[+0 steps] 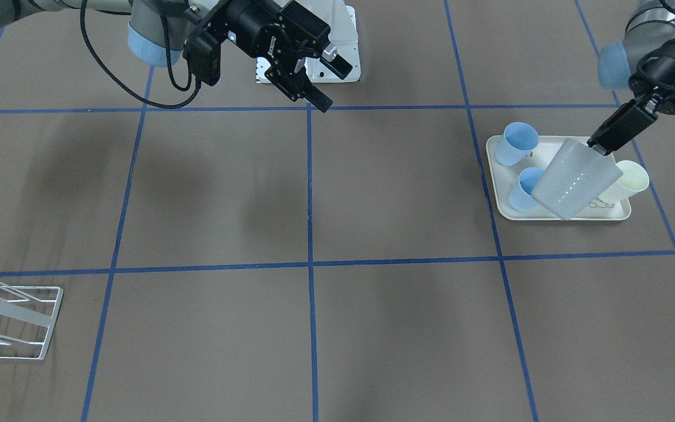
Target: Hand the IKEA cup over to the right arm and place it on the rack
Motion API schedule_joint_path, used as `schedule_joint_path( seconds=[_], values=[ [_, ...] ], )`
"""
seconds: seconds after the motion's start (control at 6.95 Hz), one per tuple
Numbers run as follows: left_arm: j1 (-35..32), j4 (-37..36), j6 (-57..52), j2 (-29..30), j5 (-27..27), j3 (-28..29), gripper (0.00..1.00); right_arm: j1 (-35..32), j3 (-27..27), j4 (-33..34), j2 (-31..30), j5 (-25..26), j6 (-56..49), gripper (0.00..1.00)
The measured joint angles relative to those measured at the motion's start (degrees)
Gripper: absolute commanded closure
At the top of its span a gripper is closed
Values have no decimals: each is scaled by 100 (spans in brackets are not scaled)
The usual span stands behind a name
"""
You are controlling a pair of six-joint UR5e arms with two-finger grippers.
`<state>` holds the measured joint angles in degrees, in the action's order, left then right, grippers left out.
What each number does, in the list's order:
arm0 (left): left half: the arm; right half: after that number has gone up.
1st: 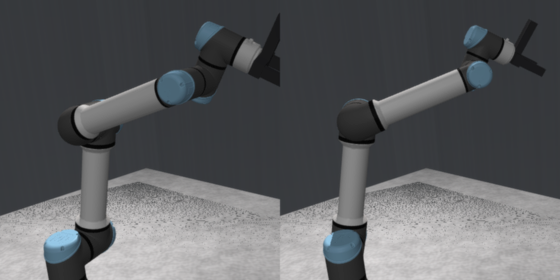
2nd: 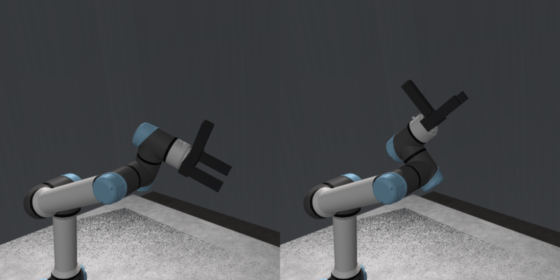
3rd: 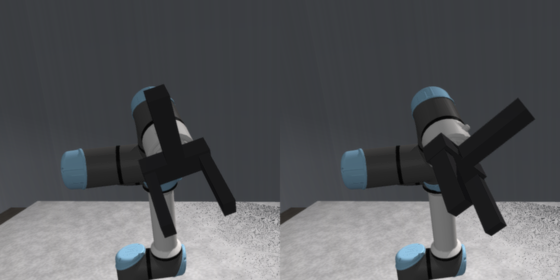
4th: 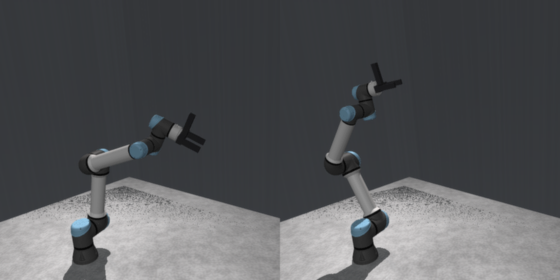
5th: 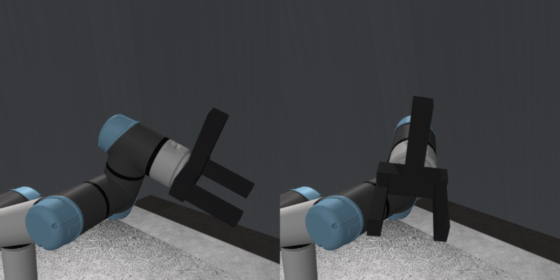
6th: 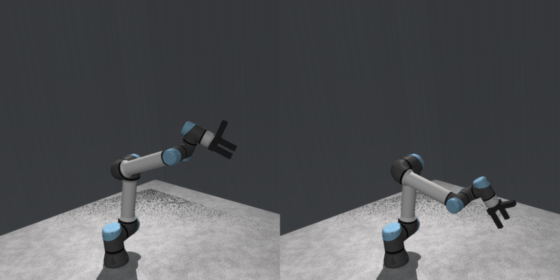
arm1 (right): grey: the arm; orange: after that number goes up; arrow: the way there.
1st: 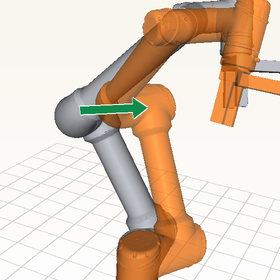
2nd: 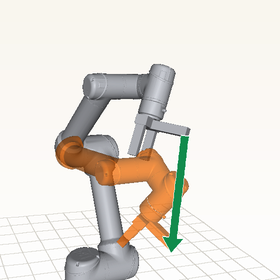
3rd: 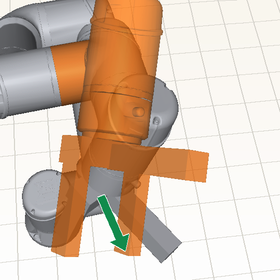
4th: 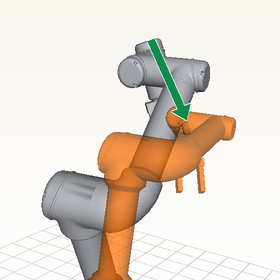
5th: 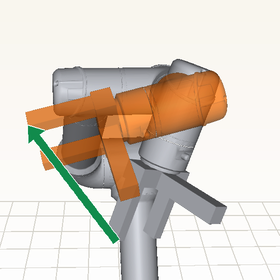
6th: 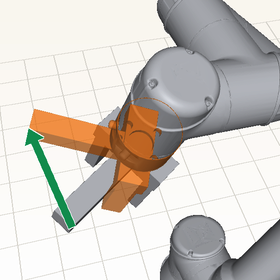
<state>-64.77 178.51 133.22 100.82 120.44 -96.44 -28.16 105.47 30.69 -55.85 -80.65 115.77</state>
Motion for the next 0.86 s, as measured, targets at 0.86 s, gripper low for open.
schedule_joint_path(
  seconds=[0.86],
  values=[
    [2435, 1089, 884, 187, -3141, -334, 100, 12, -20, -24, 108, 358, 378, 0]
  ],
)
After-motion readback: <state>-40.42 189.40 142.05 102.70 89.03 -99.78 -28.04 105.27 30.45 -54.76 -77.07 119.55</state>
